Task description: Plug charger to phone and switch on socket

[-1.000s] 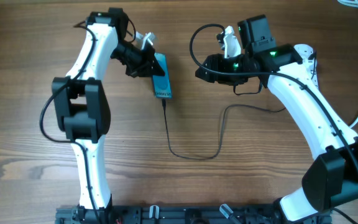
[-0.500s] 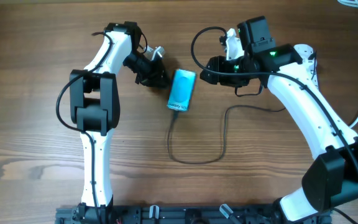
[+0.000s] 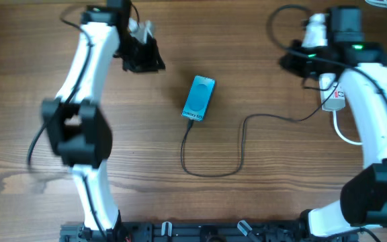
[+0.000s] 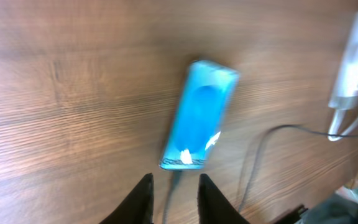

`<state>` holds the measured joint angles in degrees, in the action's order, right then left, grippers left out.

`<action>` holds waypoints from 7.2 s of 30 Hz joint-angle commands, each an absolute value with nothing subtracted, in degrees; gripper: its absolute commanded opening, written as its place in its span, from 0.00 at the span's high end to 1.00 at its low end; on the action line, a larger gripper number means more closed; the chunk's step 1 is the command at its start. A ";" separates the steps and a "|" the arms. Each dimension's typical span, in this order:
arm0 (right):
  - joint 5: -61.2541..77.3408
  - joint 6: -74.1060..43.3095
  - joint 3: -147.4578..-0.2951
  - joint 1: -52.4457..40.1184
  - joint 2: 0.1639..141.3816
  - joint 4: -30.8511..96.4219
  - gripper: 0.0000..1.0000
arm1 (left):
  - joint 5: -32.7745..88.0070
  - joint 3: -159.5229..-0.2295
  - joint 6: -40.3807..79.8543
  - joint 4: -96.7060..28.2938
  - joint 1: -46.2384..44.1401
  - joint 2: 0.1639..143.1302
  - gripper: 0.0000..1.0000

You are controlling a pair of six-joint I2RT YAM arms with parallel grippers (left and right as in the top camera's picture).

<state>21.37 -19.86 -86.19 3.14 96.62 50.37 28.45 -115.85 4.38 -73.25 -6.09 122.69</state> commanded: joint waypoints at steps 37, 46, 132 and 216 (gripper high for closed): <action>21.63 -12.21 -86.56 27.92 122.45 33.82 0.96 | 26.02 -116.38 5.19 -72.62 -6.31 105.32 0.00; 20.56 -11.99 -86.54 27.00 123.44 31.51 0.95 | 26.02 -116.38 5.19 -72.62 -6.31 105.32 0.00; 7.31 -1.69 -17.65 -4.51 15.11 5.45 0.00 | 26.02 -116.38 5.19 -72.62 -6.31 105.32 0.00; 6.83 -12.40 -0.30 -5.82 0.21 -0.47 0.00 | 9.91 -0.34 -4.32 -0.86 -4.60 2.22 0.00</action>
<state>7.60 -11.77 -0.36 -5.54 0.67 -0.27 10.48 -1.45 -3.42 0.91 -4.95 3.81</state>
